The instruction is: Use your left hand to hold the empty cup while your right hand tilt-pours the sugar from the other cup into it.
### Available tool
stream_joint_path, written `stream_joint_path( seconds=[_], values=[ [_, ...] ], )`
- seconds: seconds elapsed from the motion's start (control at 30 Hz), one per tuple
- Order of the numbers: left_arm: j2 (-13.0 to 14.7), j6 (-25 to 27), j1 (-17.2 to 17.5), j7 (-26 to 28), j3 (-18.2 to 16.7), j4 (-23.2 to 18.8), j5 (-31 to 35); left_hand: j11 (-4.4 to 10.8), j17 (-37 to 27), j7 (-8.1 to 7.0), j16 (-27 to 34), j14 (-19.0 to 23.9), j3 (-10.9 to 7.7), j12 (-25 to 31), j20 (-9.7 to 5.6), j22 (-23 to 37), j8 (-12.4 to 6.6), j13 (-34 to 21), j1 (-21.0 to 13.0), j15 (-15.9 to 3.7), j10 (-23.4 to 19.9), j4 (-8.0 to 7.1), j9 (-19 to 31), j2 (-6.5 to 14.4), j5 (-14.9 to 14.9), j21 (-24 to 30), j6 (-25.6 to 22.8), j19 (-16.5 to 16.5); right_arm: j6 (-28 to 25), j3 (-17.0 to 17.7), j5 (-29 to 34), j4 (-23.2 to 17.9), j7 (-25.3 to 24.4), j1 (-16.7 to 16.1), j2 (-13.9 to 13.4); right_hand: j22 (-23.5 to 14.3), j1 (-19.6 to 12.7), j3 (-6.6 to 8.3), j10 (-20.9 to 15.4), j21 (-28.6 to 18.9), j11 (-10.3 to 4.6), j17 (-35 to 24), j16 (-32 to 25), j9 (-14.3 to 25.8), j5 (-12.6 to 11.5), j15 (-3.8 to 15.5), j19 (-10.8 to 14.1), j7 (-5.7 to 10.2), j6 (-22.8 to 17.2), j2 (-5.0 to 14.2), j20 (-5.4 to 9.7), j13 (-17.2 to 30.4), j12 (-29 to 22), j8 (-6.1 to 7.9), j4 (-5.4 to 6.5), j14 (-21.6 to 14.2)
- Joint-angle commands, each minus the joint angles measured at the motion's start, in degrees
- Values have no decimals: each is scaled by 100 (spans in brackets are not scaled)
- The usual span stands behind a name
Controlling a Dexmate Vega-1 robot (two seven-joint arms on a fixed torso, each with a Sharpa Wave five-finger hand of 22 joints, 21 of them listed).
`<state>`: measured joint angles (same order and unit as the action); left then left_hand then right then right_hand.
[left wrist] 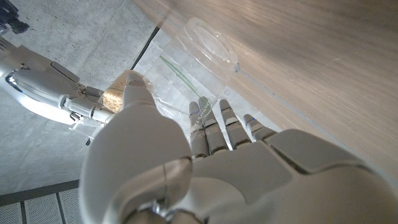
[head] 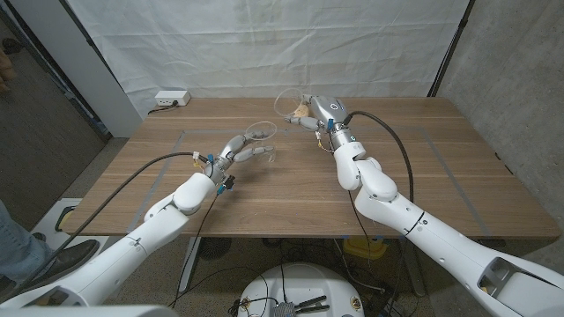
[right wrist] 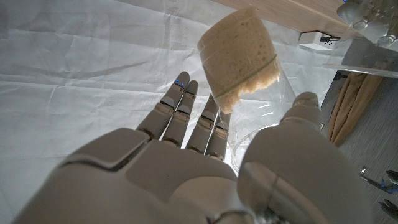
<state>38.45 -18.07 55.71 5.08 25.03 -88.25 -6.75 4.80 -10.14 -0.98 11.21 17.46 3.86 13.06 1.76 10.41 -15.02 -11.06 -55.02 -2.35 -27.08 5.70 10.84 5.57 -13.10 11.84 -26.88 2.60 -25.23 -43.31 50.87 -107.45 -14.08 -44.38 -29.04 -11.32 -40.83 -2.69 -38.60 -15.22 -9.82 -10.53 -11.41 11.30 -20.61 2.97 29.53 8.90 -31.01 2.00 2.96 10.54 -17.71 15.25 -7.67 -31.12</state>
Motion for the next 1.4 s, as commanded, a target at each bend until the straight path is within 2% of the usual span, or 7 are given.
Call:
stream_joint_path(
  seconds=[0.03,0.5,0.63,0.73,0.97,1.4],
  values=[
    [94,192,105,74,-31,-315,48,-24,-11,47,-24,10,27,-1,29,15,27,-23,-28,-65,-5,31,12,-36,29,2,-11,-13,-130,-156,771,19,298,94,-25,-28,-45,27,-52,37,-1,-28,29,11,19,510,-11,24,-70,55,312,11,-5,-18,-8,-7],
    [123,283,180,62,-18,-392,11,-31,-16,52,-26,-5,39,-32,61,17,65,-26,-22,-35,16,18,15,-32,50,-5,-10,3,-26,-112,1337,-31,595,73,-76,-28,-55,28,-55,42,-24,-30,31,12,26,526,-9,52,-90,72,334,11,10,-29,2,-6],
    [123,338,191,59,-13,-419,-2,-28,-17,44,-29,-14,42,-39,74,18,75,-27,-18,-24,20,13,16,-29,54,-6,-7,8,46,-98,1439,35,487,67,-16,-28,-59,28,-56,39,-27,-31,33,12,28,548,4,66,-99,80,356,11,15,-32,5,-1],
    [88,382,196,85,-5,-425,-18,-32,-18,52,-30,-20,45,-43,84,18,85,-28,-14,-21,23,9,16,-26,58,-8,1,12,0,-171,1740,86,560,111,1,-28,-63,28,-59,40,-29,-31,33,12,30,562,6,56,-104,82,366,11,18,-35,6,-1],
    [58,415,152,84,30,-456,8,-50,-20,56,-30,-26,50,-55,96,20,101,-30,-3,-26,33,-3,18,-17,66,-6,0,10,167,-151,1883,73,569,79,18,-26,-74,29,-55,48,-63,-31,36,13,35,577,-1,68,-123,92,380,12,30,-40,9,3],
    [139,535,212,156,19,-747,121,-67,-23,70,-36,-57,65,-71,138,21,130,-32,22,11,48,-23,19,-14,80,-11,8,27,342,-101,2261,-15,769,48,-32,-25,-91,27,-83,55,-90,-31,40,14,43,609,0,107,-164,98,399,12,36,-45,12,8]
  ],
)
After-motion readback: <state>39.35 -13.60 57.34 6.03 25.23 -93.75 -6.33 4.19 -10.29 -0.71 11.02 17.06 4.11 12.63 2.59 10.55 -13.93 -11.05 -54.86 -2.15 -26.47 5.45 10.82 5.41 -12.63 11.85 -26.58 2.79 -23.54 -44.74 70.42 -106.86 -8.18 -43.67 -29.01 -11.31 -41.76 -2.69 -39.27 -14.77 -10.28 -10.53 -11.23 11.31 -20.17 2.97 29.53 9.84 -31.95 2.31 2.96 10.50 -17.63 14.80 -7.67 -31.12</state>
